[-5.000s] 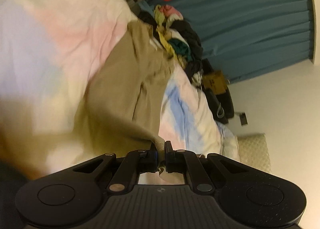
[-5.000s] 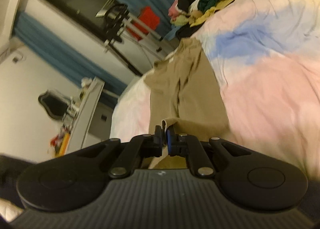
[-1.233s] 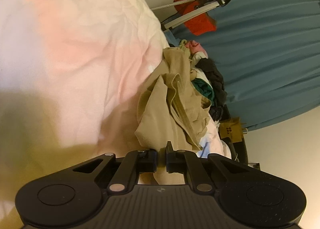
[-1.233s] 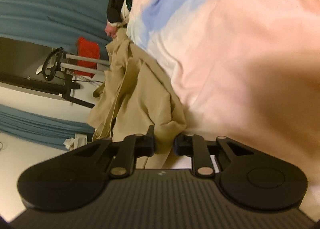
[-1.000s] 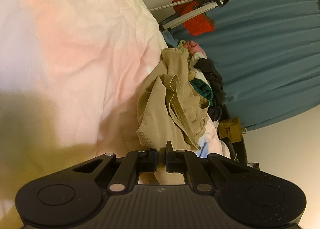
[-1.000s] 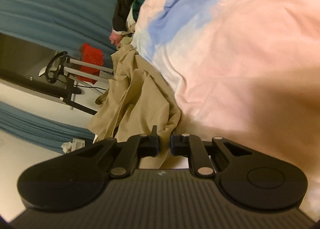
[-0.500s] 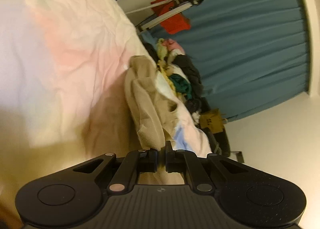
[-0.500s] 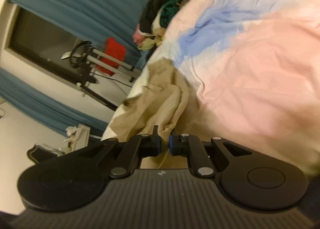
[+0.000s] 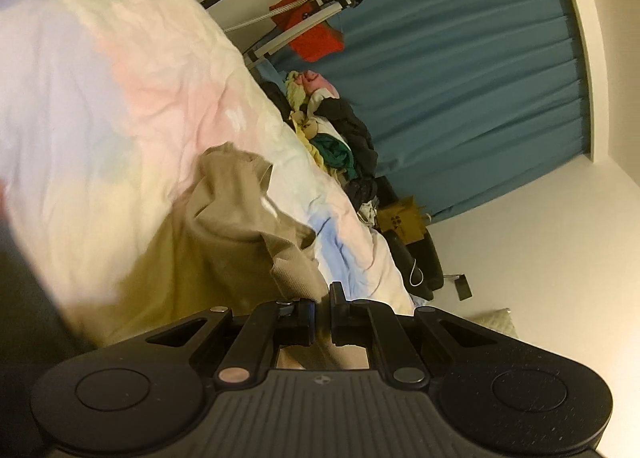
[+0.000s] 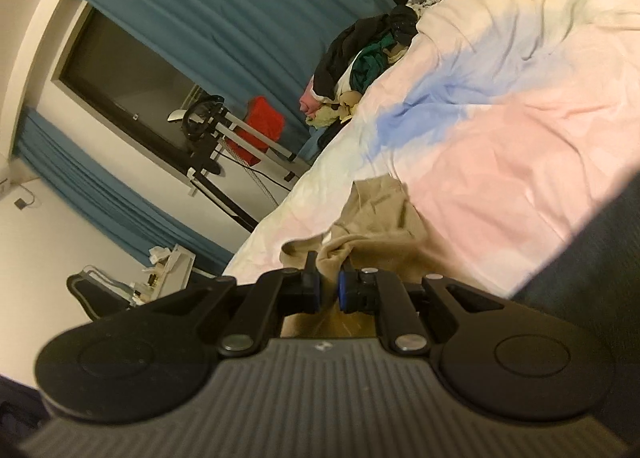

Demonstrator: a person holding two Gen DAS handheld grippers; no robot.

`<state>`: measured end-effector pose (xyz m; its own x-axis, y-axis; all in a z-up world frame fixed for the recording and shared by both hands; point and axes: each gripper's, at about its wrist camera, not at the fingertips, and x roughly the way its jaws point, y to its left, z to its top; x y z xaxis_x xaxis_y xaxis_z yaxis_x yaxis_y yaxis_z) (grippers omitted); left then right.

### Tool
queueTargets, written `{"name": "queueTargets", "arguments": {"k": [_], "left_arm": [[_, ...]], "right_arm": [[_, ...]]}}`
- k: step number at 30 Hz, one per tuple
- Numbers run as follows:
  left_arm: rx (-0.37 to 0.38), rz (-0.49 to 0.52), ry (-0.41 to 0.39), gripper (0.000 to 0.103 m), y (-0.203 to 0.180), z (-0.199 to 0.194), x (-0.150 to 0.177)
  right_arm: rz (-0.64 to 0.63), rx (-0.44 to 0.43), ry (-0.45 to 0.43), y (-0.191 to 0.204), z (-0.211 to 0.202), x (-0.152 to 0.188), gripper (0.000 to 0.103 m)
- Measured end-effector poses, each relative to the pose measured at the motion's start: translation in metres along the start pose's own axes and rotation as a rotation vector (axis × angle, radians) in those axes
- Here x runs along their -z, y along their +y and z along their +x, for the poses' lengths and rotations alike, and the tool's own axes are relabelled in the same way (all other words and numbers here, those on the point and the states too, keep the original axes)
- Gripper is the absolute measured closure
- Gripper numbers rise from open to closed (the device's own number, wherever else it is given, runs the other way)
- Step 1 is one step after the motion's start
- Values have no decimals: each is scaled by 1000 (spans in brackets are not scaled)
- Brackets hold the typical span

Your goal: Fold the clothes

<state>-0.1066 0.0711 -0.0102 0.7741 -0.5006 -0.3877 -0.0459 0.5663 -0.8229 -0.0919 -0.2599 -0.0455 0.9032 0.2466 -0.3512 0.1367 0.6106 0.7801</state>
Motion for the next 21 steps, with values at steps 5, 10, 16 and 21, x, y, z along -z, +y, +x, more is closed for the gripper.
{"name": "queueTargets", "arguments": {"k": [5,10,16,21], "left_arm": [[-105,-2,13,94,-11,66,-52],[-244,115,1,94,-15,149,-99],[-308,173,-9,94,8,215,-120],[-263,187,-29,94,24,230,-125]], "right_arm": [[45,49,28,11,76,-37,91],[23,147,61,14,169,-60,91],[0,155,105,-9,239,-65,91],[-6,125,117,-21,258,-66,91]]}}
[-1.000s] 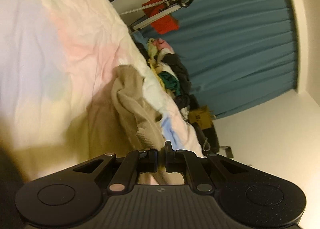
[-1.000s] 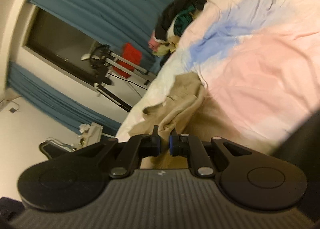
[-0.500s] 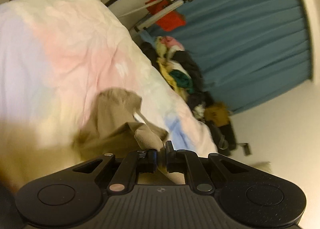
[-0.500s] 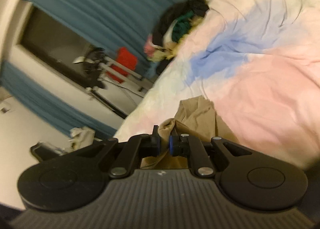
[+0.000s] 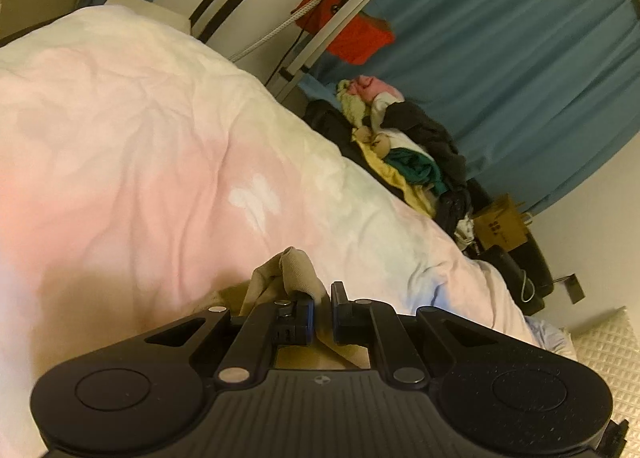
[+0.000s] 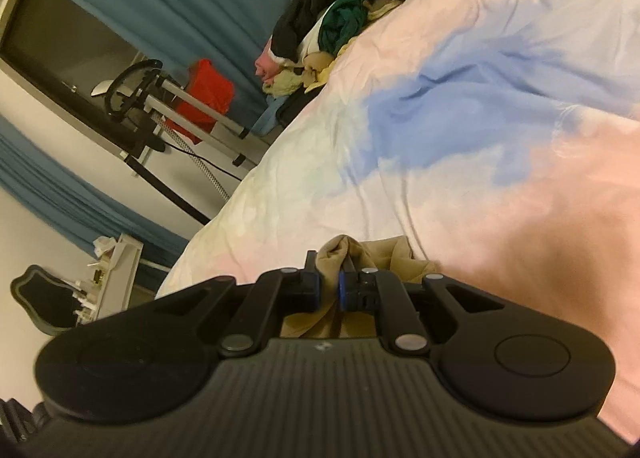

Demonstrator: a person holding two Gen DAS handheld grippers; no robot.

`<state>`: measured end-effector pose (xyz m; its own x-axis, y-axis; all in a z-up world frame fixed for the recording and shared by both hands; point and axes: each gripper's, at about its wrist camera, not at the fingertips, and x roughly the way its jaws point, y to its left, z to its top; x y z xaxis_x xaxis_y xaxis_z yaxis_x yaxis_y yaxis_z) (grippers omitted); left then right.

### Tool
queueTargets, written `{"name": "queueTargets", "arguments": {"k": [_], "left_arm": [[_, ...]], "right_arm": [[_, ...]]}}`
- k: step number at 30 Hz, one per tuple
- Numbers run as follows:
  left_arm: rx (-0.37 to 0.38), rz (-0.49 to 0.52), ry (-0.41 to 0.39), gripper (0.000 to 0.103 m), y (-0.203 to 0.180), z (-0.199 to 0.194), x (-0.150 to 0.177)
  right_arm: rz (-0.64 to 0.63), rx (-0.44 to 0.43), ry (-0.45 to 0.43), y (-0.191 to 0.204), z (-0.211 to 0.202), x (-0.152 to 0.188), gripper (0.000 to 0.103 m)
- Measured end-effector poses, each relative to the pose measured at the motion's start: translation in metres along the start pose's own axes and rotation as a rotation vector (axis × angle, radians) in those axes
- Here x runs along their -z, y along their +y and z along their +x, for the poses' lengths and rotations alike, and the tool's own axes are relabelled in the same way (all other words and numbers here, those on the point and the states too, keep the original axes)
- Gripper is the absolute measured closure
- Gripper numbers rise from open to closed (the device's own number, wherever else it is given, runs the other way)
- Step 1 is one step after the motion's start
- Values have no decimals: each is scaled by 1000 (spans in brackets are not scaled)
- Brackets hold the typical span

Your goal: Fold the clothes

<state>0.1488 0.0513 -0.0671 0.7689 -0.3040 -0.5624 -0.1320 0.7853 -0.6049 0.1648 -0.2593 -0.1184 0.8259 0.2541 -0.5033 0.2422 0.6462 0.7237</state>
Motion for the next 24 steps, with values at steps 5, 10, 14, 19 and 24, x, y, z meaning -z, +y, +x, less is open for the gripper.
{"name": "queueTargets", "arguments": {"k": [5,10,14,19,24], "left_arm": [[10,64,-18,92,1,11,1],[12,206,-14,51,-14,2,15],[15,320,-12,18,-25,-5,25],[11,451,-6,12,-38,-11,39],[-50,506,18,12,-35,9,52]], "right_arm": [[-5,-7,16,-4,18,-3,90],[-116,-8,33,9,20,3,67],[-272,-128,-12,37,-10,23,10],[-400,-77,-41,51,-29,47,10],[-523,-5,-11,53,-10,53,49]]}}
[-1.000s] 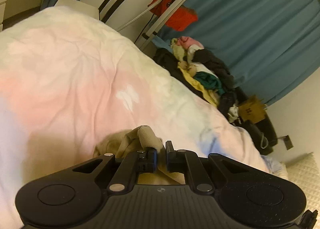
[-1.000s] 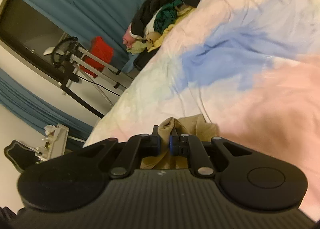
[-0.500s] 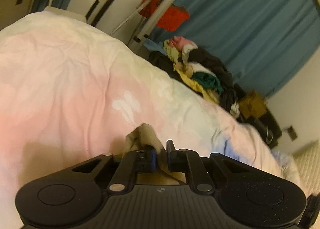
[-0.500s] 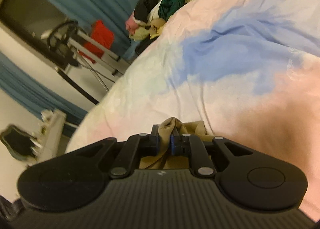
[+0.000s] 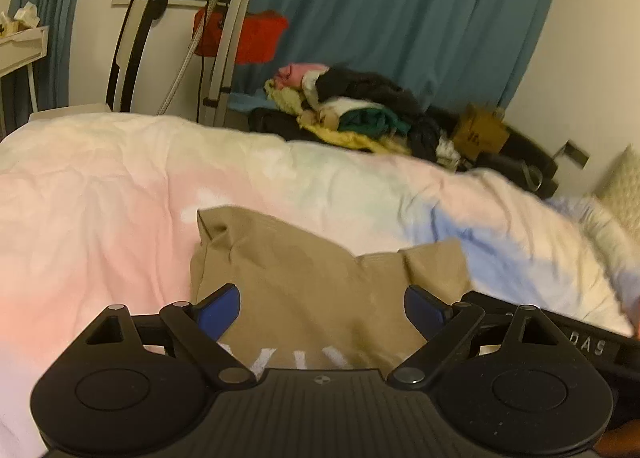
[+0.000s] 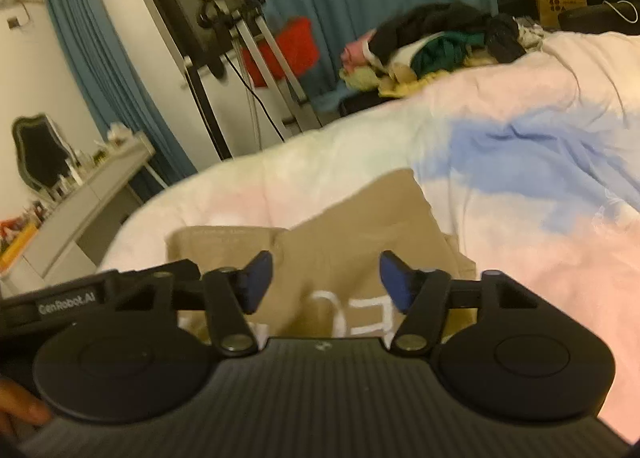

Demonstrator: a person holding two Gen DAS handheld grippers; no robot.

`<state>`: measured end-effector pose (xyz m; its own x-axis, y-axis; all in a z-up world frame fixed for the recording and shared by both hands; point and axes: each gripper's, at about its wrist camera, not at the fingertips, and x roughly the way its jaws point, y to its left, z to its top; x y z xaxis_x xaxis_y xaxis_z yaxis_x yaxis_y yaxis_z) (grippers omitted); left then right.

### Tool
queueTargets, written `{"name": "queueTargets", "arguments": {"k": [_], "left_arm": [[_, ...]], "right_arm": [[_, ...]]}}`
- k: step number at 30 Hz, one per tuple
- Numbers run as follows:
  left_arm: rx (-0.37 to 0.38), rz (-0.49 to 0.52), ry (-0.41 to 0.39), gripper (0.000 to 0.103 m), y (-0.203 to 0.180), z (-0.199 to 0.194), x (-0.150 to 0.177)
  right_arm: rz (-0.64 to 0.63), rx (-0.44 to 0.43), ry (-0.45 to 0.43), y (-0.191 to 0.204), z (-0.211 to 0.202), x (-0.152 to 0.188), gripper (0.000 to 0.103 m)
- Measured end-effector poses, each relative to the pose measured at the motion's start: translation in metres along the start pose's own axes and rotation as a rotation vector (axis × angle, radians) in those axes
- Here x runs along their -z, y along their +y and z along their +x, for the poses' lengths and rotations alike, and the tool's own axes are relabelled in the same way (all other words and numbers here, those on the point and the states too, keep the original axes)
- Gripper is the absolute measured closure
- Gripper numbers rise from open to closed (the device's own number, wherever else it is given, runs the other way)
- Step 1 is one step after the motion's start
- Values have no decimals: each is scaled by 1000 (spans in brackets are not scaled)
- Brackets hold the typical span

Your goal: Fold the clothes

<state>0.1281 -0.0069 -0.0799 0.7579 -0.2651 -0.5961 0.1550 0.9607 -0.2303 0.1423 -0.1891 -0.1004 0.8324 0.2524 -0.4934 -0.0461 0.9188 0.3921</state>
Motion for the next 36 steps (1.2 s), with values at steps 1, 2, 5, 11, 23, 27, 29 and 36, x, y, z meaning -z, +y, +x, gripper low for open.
{"name": "queueTargets", "arguments": {"k": [1,2,5,11,23,27,29,36], "left_arm": [[-17,6,5,12,1,6,1],[-37,10,9,12,3,12,1],[-79,25,35,12,8,31,2],[-121,38,57,12,10,48,12],[-83,25,33,12,-7,-25,31],[-83,-9,55,11,-11,-44,53],[-100,-24,83,11,-12,-43,62],[0,-196,85,11,9,-63,65]], "right_arm": [[-25,12,9,1,4,1,54],[-49,24,19,2,8,2,54],[-91,60,50,-1,30,2,54],[-60,62,120,-14,65,8,55],[-87,22,48,12,-33,18,54],[-88,31,44,13,-59,31,53],[-90,51,84,10,-56,40,53],[85,26,191,-17,-35,51,55]]}}
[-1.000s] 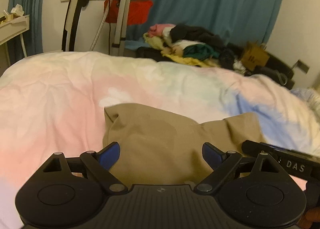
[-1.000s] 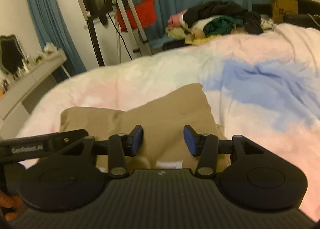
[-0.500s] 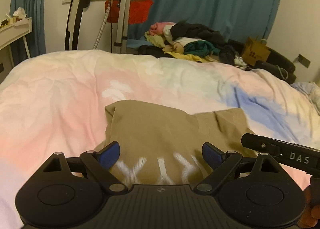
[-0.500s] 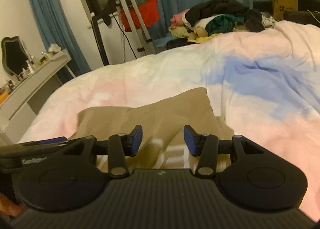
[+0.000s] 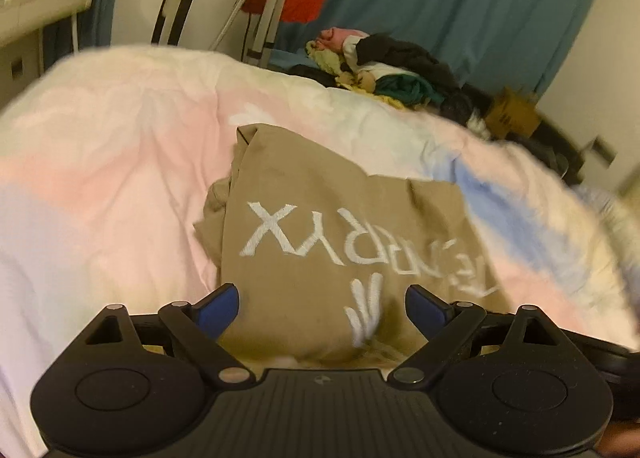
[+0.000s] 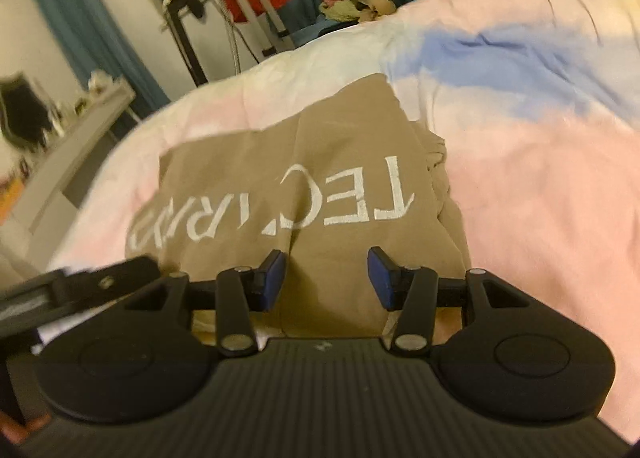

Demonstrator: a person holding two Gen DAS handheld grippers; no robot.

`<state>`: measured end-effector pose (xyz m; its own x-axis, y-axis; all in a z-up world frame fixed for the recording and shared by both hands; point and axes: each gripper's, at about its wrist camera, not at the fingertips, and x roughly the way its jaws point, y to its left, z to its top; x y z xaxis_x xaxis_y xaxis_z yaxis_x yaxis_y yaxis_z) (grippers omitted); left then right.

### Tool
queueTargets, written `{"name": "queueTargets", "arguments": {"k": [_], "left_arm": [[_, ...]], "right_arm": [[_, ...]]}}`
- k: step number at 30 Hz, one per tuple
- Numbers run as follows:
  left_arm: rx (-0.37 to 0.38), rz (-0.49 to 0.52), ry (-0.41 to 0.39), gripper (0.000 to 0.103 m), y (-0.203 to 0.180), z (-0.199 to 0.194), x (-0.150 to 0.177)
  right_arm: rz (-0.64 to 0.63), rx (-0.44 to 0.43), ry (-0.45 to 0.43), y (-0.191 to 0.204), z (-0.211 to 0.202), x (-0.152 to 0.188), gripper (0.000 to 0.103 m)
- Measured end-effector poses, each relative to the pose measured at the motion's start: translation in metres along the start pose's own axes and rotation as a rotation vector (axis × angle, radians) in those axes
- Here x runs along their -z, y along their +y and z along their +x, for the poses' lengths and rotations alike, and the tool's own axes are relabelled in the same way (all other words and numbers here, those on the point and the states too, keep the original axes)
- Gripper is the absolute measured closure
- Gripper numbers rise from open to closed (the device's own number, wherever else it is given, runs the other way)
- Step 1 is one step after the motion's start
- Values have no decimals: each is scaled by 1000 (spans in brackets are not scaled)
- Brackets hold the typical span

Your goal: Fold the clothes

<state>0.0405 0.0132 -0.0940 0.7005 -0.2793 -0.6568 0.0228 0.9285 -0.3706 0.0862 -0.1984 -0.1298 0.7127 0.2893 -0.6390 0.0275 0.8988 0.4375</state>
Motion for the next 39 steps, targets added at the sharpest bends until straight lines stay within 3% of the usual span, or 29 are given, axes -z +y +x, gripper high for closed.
{"name": "queueTargets", "arguments": {"k": [3,5,8,11,16,20,21,22,23,24,25,28,32,36,39], "left_arm": [[127,-107,2,11,14,-16,4],[246,-190,35,11,24,-16,10],[340,-324,130,11,36,7,17],[289,-407,173,16,46,33,19],[240,-587,84,29,74,43,18],[214,-660,55,56,88,46,19],[214,-669,52,62,89,47,20],[218,-673,44,65,90,47,20],[225,-675,34,68,90,46,19],[226,-671,25,71,89,45,18],[227,-666,17,73,88,43,18],[237,-674,4,78,90,41,19],[250,-685,-12,82,91,39,19],[261,-689,-28,84,91,37,19],[256,-706,-32,84,93,38,20]], "right_arm": [[65,-23,-2,-6,-4,0,55],[79,-25,-1,-7,-4,1,55],[90,-26,-3,-6,-7,2,55],[105,-30,-4,-8,-7,1,55],[143,-46,-21,-12,-10,4,55],[175,-61,-47,-15,-17,7,54],[183,-65,-53,-15,-19,7,51],[195,-77,-66,-16,-23,9,40],[222,-108,-83,-17,-28,11,23],[259,-151,-100,-19,-34,13,16],[298,-193,-110,-20,-39,15,11],[425,-319,-66,-23,-37,21,12],[587,-458,83,-26,-9,33,11],[728,-503,188,-32,23,46,11],[789,-480,144,-42,30,50,13]]}}
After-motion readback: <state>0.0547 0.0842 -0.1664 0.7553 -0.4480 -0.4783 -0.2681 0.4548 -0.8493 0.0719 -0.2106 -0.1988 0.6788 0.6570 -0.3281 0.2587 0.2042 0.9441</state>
